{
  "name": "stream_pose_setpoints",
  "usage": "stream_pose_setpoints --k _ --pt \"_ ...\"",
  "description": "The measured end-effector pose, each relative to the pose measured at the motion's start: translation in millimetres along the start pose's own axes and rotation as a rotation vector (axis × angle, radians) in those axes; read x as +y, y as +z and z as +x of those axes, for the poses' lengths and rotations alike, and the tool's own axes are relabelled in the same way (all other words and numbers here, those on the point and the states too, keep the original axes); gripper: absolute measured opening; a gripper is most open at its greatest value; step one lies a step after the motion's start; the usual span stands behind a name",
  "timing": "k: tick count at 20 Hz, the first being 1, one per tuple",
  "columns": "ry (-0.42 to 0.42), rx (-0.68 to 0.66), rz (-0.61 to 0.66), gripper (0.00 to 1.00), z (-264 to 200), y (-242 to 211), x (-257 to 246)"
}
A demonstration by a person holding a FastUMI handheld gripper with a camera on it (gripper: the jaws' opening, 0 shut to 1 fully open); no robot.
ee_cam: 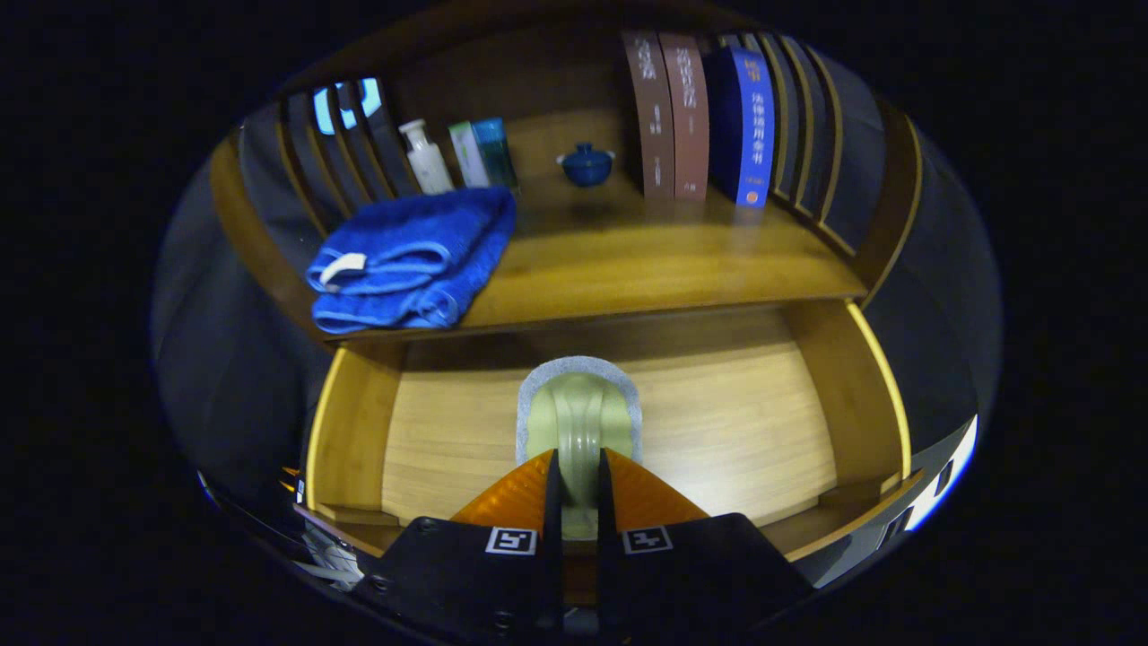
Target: Pull open the drawer, take out the items inside it, and place them on the countertop above the cabinet.
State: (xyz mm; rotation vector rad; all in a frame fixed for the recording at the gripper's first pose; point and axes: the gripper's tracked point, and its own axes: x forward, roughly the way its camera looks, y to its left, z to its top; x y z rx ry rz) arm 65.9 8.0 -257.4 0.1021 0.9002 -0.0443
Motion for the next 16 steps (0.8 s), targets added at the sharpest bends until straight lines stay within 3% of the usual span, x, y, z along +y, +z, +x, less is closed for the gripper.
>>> stream_pose_setpoints --k 6,16 --pt "0.028 -0.163 -0.012 0.2 -23 76 7" --pt "0.011 -0.139 -0.007 0.2 59 170 2"
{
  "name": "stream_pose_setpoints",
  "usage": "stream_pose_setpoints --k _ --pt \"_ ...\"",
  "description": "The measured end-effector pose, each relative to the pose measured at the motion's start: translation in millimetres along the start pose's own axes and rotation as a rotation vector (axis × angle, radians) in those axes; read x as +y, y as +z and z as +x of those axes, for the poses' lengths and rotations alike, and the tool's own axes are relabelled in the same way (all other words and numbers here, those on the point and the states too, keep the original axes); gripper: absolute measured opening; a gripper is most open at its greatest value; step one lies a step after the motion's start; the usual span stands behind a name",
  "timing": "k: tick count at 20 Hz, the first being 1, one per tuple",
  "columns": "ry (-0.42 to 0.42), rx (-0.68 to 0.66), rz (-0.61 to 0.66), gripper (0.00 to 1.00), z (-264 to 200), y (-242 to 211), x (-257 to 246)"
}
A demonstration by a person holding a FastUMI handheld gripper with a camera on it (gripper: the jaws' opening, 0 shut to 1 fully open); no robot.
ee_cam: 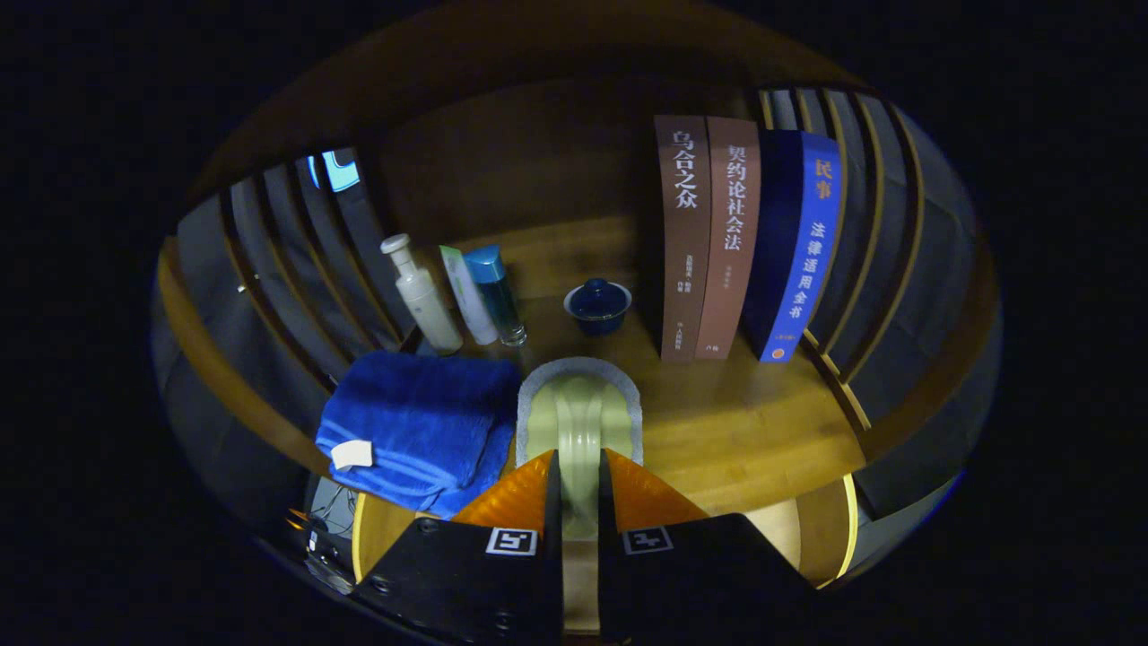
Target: Pull open the drawer, take out the items inside it, and place them on the countertop above the cabinet.
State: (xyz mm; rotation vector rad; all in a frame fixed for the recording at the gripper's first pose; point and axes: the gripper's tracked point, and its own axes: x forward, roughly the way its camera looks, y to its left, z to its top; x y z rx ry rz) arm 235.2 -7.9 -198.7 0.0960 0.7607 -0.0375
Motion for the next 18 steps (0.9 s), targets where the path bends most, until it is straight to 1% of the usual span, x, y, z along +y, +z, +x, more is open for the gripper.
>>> stream_pose_setpoints --k 3,6,8,12,13,14,18 --pt "-0.021 0.027 -0.003 0.2 24 9 -3" --pt "-0.04 0.063 -0.003 0.2 45 9 -8" --pt "-0.048 0.098 0.0 0.2 53 3 -11" --pt "-0.039 0.091 0.014 0.2 60 6 -11" --pt "-0.04 0.096 0.021 0.25 62 4 -11" --pt "-0.032 0.098 0.033 0.26 60 4 -10" --pt "-0.01 0.065 0.056 0.64 56 10 -7"
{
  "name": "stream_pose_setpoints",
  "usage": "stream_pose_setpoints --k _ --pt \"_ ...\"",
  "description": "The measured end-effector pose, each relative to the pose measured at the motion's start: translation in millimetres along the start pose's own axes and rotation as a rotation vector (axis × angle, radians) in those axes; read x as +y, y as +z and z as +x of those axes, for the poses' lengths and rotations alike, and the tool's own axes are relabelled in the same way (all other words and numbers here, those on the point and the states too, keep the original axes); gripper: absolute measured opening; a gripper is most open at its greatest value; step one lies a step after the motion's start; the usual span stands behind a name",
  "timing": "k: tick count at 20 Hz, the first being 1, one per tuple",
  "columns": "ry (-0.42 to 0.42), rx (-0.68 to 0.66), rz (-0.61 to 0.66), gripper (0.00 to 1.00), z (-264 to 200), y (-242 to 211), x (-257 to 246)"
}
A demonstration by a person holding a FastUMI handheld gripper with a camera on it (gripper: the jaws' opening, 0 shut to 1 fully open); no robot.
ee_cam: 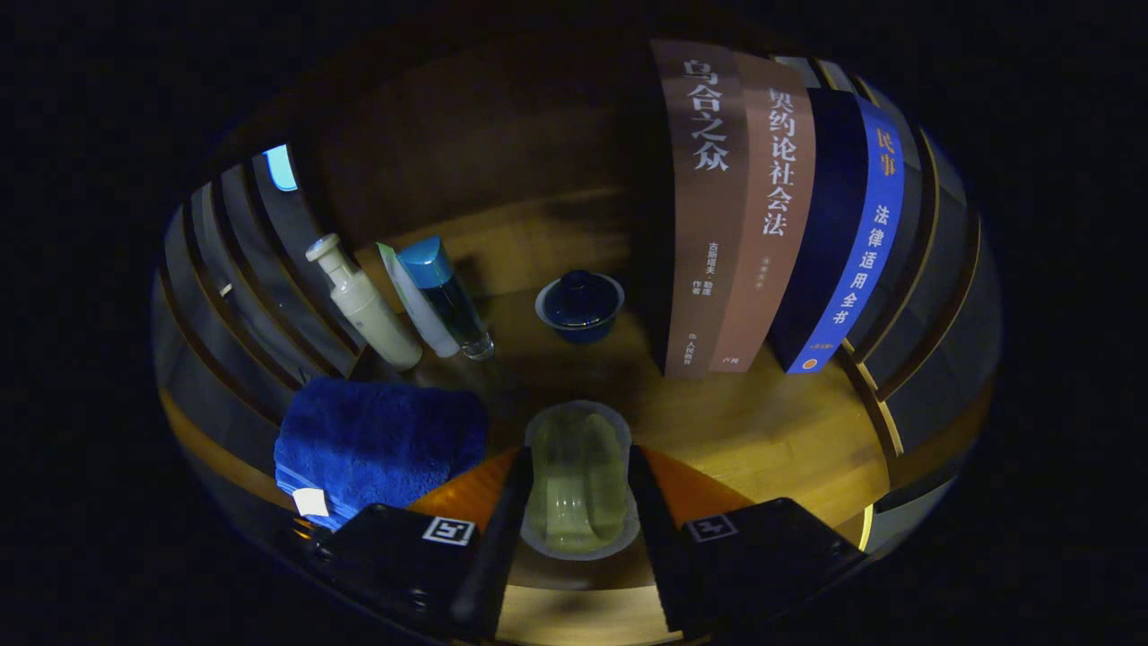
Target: Pull open the drawer, take out the items inside it, and place them on the countertop above the cabinet.
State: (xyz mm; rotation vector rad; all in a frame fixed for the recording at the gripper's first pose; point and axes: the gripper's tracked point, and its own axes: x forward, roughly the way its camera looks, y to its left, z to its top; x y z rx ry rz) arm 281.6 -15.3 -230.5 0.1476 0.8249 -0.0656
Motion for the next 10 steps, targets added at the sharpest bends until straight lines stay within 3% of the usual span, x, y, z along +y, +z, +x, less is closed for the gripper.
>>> stream_pose_setpoints --k 4,10 --pt "0.009 -0.06 -0.002 1.0 -25 8 4" --pt "0.006 -0.186 -0.026 1.0 -90 -17 4"
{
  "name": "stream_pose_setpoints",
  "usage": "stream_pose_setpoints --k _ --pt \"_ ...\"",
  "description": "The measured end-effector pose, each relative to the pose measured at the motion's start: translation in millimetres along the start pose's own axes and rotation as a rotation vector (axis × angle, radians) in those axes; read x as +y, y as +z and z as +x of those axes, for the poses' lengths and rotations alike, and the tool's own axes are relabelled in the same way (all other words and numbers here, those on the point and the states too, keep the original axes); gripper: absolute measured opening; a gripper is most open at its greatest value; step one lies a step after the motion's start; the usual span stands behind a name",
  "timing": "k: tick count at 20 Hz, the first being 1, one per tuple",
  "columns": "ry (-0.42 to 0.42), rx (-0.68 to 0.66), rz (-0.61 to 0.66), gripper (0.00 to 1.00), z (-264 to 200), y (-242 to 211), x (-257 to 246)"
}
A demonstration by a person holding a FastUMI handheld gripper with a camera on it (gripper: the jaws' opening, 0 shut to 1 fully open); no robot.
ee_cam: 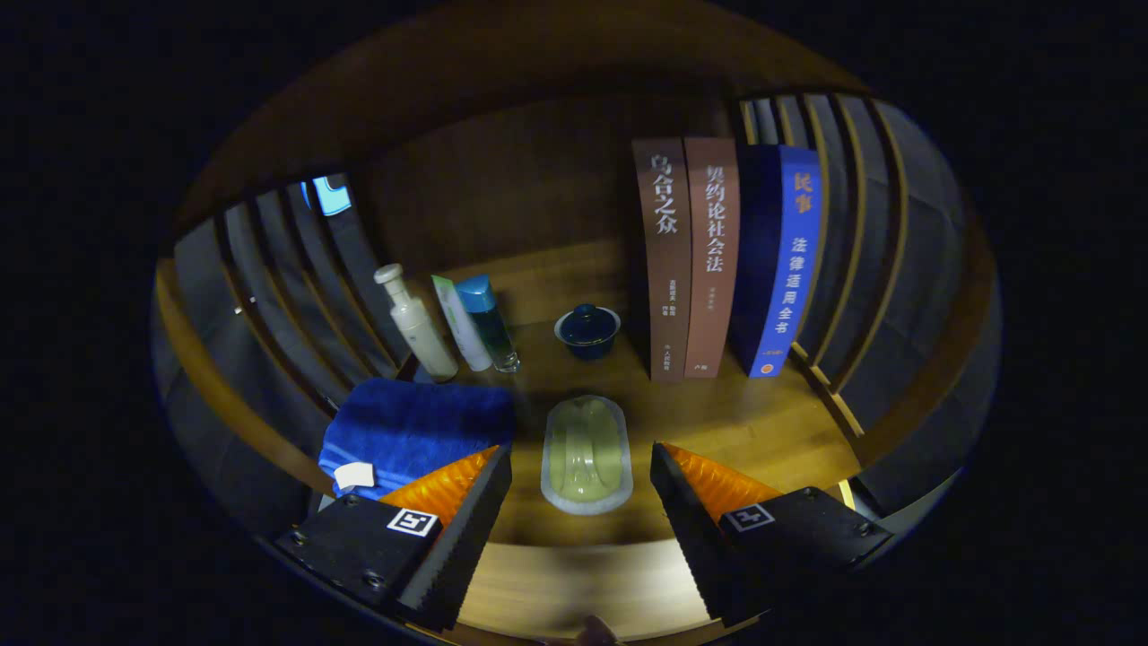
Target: Pull open the drawer, take out the items inside it, and place them on the countertop above the cabinet.
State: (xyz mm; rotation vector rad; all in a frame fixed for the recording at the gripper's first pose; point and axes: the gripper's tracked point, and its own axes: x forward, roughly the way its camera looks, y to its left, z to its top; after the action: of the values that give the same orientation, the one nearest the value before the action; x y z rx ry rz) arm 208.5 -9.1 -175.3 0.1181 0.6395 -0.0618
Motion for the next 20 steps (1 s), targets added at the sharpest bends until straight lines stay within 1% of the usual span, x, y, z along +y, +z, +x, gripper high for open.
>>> stream_pose_setpoints --k 2,6,9,11,13,15,17,20 --pt "0.013 -0.065 -0.023 0.99 -33 -4 7" --pt "0.05 -0.262 -0.05 0.99 -106 -5 21" --pt "0.053 -0.419 -0.069 0.99 -163 -23 22" --pt "0.088 -0.508 -0.097 0.99 -195 -44 30" --pt "0.091 -0.535 -0.141 0.99 -210 -71 30" --pt "0.084 -0.519 -0.164 0.99 -219 -97 27" --pt "0.093 -0.526 -0.136 0.99 -230 -119 24" --pt "0.064 -0.5 -0.081 0.99 -224 -161 3"
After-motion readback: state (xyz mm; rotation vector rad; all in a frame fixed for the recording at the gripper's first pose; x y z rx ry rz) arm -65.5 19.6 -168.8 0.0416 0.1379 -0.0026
